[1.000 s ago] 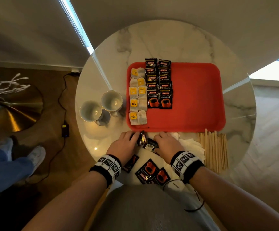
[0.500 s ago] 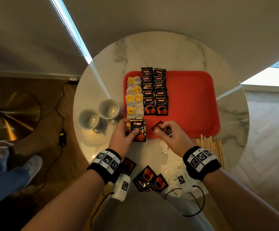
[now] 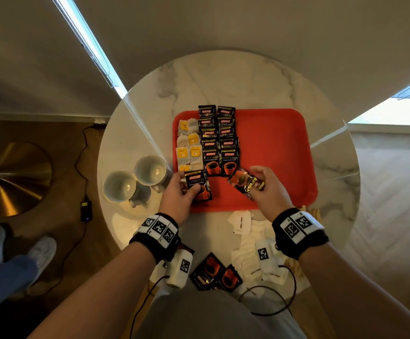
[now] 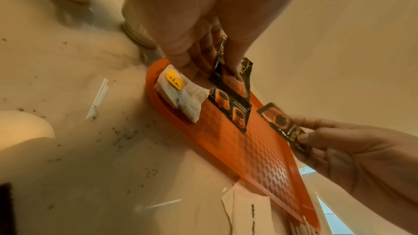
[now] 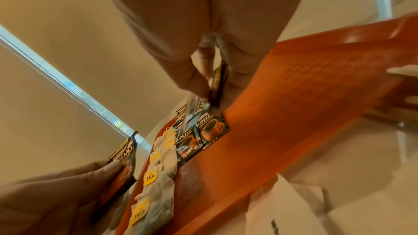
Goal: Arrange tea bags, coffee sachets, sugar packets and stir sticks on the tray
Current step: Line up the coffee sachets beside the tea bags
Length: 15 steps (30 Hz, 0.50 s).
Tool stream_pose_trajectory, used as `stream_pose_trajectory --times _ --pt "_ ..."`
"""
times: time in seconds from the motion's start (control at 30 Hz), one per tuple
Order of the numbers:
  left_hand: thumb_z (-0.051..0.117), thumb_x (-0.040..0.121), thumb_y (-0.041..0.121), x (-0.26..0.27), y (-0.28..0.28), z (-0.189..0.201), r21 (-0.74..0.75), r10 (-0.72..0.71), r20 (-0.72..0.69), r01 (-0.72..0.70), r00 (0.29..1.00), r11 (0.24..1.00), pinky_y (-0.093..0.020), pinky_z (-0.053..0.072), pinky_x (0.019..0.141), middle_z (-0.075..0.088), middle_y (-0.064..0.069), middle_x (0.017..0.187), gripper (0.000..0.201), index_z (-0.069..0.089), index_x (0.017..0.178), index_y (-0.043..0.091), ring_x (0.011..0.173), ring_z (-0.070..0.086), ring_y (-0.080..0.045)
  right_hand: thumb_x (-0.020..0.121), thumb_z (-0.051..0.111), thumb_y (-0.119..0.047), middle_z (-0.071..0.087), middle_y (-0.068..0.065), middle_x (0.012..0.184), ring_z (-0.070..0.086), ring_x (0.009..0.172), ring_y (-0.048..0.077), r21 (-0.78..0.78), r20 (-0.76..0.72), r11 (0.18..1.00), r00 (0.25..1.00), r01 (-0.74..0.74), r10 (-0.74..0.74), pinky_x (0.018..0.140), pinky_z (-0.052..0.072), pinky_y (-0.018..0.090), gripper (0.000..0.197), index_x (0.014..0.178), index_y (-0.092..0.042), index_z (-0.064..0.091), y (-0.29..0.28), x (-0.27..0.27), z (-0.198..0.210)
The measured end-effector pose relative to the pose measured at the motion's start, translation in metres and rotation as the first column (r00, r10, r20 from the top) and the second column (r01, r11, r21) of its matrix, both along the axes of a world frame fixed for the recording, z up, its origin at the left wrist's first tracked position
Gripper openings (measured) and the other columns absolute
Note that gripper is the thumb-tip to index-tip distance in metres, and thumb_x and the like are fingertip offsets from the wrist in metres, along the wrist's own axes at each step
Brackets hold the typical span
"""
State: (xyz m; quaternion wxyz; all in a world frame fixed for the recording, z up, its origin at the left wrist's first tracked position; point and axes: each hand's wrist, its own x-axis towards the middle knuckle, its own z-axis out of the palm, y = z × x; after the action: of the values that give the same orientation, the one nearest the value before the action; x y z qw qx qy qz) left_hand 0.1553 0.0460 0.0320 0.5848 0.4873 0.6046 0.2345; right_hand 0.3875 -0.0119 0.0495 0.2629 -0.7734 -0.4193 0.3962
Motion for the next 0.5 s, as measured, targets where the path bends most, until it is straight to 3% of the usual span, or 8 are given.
stream_pose_trajectory --times 0.07,0.17,0.23,0.3,0.33,0.43,0.5 --pt "0.066 0.096 0.019 0.002 0.002 0.000 0.009 -0.035 -0.012 0.035 0.999 0.999 -0.034 0.054 0.097 0.071 0.001 0.114 0.029 0.058 0.123 0.020 0.103 0.068 -0.009 0.089 0.063 -0.005 0.067 -0.010 0.101 0.061 0.083 0.002 -0.016 0.008 1.000 1.000 0.004 -0.004 0.071 0.043 0.019 0.038 0.115 -0.033 0.062 0.003 0.003 0.002" --pt "0.064 0.097 0.019 0.010 0.002 0.006 0.005 -0.151 0.062 0.152 0.987 0.988 -0.031 0.056 0.093 0.074 0.003 0.108 0.020 0.065 0.117 0.018 0.098 0.071 -0.005 0.094 0.052 0.000 0.068 -0.005 0.103 0.064 0.076 -0.004 -0.013 -0.031 0.997 0.996 -0.079 0.079 0.064 0.044 0.007 0.039 0.109 -0.030 0.070 0.009 0.002 0.007" --pt "0.065 0.096 0.015 0.018 0.001 0.009 -0.045 -0.247 0.147 0.256 0.958 0.966 -0.032 0.058 0.091 0.076 0.001 0.105 0.018 0.067 0.114 0.016 0.097 0.073 -0.010 0.096 0.050 0.002 0.068 -0.004 0.109 0.068 0.075 -0.005 -0.012 -0.101 0.991 0.986 -0.135 0.134 0.063 0.050 0.008 0.043 0.121 -0.028 0.066 0.010 -0.003 0.010" --pt "0.067 0.095 0.012 0.026 0.000 0.008 -0.093 -0.308 0.218 0.334 0.926 0.938 -0.038 0.058 0.092 0.077 -0.003 0.103 0.017 0.068 0.112 0.014 0.097 0.074 -0.019 0.095 0.056 -0.002 0.069 -0.009 0.111 0.070 0.085 -0.001 0.020 -0.100 0.985 0.980 -0.170 0.171 0.071 0.056 0.018 0.045 0.128 -0.033 0.058 0.012 -0.008 0.009" --pt "0.068 0.095 0.013 0.030 0.000 0.006 -0.089 -0.321 0.204 0.344 0.925 0.935 -0.043 0.058 0.093 0.077 -0.005 0.102 0.017 0.068 0.112 0.013 0.096 0.074 -0.022 0.094 0.060 -0.005 0.069 -0.010 0.111 0.069 0.089 0.000 0.042 -0.094 0.986 0.982 -0.160 0.163 0.075 0.058 0.020 0.045 0.130 -0.033 0.055 0.014 -0.010 0.007" --pt "0.067 0.095 0.016 0.037 0.000 -0.003 -0.057 -0.246 0.104 0.253 0.964 0.966 -0.048 0.058 0.091 0.077 -0.005 0.100 0.013 0.068 0.108 0.015 0.092 0.074 -0.020 0.091 0.072 -0.016 0.065 -0.013 0.110 0.066 0.091 -0.005 0.057 -0.113 0.998 0.993 -0.036 0.042 0.075 0.053 0.011 0.047 0.131 -0.027 0.050 0.016 -0.013 0.000" --pt "0.065 0.096 0.012 0.041 0.001 -0.006 -0.088 -0.146 0.127 0.158 0.981 0.984 -0.047 0.058 0.092 0.076 -0.008 0.102 0.014 0.065 0.110 0.012 0.093 0.074 -0.020 0.093 0.071 -0.022 0.068 -0.012 0.104 0.066 0.090 -0.003 -0.015 -0.108 1.000 0.994 -0.003 0.002 0.079 0.054 0.015 0.034 0.123 -0.024 0.054 0.017 -0.014 -0.008"
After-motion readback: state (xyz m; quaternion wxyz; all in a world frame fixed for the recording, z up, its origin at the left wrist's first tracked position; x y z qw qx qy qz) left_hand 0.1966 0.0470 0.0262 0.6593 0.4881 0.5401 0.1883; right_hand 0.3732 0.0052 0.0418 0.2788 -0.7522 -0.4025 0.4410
